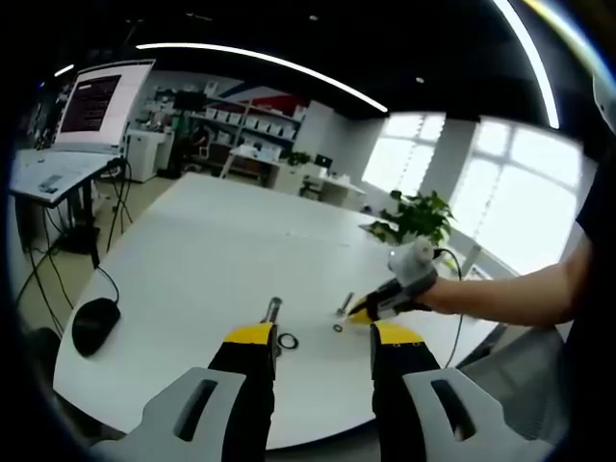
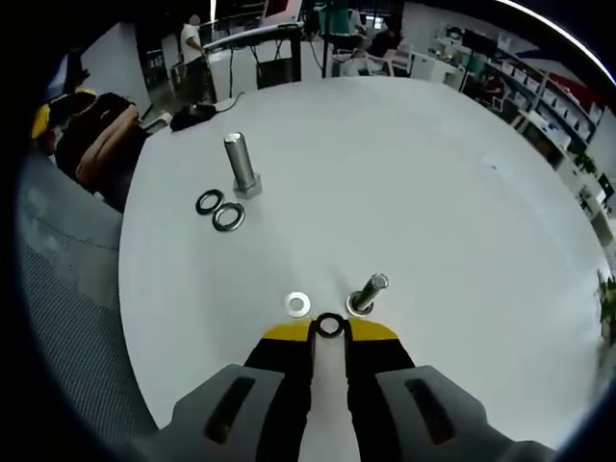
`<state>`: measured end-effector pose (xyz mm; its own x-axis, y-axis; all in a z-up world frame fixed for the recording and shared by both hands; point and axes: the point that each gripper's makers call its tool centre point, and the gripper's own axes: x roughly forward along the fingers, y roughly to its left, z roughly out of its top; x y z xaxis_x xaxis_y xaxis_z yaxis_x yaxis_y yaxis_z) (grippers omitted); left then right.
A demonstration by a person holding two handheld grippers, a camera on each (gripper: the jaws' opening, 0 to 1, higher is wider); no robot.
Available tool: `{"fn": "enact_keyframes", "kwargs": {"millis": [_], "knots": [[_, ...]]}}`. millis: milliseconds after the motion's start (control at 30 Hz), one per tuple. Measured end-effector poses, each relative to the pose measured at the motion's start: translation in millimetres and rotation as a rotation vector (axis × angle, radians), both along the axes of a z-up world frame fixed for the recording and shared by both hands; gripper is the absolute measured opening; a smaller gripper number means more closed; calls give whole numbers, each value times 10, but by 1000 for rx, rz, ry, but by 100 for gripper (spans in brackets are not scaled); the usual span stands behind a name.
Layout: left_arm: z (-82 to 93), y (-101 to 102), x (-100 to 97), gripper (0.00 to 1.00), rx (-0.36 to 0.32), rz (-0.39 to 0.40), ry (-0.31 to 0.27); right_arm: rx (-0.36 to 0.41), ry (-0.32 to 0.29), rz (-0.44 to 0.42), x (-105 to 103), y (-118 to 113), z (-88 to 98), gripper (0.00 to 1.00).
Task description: Place the washer onto the threaded stud by aligning its center hole with the stud, sliding it down to the base, and recovering from edge contact or off-axis alignment until the washer reaches the visible bottom stop.
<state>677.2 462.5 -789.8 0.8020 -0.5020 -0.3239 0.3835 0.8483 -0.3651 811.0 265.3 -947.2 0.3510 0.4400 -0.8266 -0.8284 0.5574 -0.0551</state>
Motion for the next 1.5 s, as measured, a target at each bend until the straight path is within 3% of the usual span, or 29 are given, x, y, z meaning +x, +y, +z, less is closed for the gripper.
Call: {"fn": "enact_keyframes", "kwargs": {"millis": [833, 1500], "knots": [[9, 4, 7, 37, -3, 4, -4, 33, -95, -26, 268, -51, 485, 13], [4, 6, 8, 36, -5, 3, 0, -22, -80, 25, 294, 32, 396, 13]]}}
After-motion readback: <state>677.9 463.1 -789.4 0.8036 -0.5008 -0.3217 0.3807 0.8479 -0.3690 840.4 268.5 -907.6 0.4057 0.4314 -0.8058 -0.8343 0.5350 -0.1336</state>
